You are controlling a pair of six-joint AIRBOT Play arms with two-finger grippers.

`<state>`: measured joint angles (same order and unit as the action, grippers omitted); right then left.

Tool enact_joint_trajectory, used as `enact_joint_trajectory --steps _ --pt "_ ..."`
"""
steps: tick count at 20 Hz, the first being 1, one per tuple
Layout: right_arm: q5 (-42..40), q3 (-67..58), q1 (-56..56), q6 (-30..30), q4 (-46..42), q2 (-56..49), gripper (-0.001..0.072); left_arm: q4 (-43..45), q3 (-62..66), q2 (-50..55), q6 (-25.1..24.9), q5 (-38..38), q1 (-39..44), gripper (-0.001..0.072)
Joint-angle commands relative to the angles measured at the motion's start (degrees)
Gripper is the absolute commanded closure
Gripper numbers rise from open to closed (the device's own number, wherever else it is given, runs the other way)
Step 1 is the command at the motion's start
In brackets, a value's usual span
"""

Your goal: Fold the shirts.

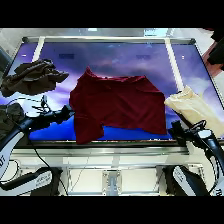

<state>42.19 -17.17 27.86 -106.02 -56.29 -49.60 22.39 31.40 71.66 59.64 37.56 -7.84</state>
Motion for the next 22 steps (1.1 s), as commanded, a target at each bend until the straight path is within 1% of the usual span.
enact_joint_trajectory --steps 1,3,4,5,6,7,9,11,14,15,18,22 --pt "-3.5 0.0 0.0 5.7 3.8 -0.1 0.0675 -0.1 2.3 0.0 -3.6 2.4 0.0 0.0695" --pt "-1.4 0.0 0.0 7.4 5.7 0.0 0.0659 -0.1 5.3 0.0 -3.8 4.8 0.0 0.0695" --pt "-0.5 0.0 0.0 10.1 5.5 0.2 0.0559 -0.1 6.7 0.0 -3.8 5.7 0.0 0.0695" --pt "-0.3 -0.4 0.2 14.1 4.3 0.5 0.0406 -0.1 8.0 0.0 -3.8 6.4 0.0 0.0695" --pt "1.1 -1.3 0.7 14.8 2.4 0.7 0.0389 -0.1 9.0 0.0 -3.8 7.2 0.0 0.0695" --pt "4.1 -2.6 1.8 14.5 1.0 0.7 0.0389 -0.1 9.7 0.0 -3.8 7.6 0.0 0.0695" --pt "14.0 -5.7 4.8 14.6 -0.8 0.7 0.0389 0.0 10.0 0.0 -3.8 7.2 0.0 0.0695" --pt "22.6 -7.4 6.7 16.5 -0.9 1.3 0.0389 0.4 10.0 0.0 -3.5 7.2 0.0 0.0695" --pt "29.0 -6.9 6.7 16.0 -1.8 2.0 0.0387 2.4 10.0 0.0 -1.7 7.3 0.0 0.0696" --pt "28.7 -6.1 6.7 15.7 -1.5 2.0 0.0372 3.5 10.0 0.0 -1.0 7.3 0.0 0.0695" --pt "23.6 -2.0 6.7 14.5 2.8 2.0 0.037 4.5 10.0 0.0 -0.5 7.9 0.0 0.0696" --pt "12.1 3.5 6.7 14.6 9.4 1.9 0.0372 4.6 10.0 0.0 -0.5 8.6 0.0 0.0695"
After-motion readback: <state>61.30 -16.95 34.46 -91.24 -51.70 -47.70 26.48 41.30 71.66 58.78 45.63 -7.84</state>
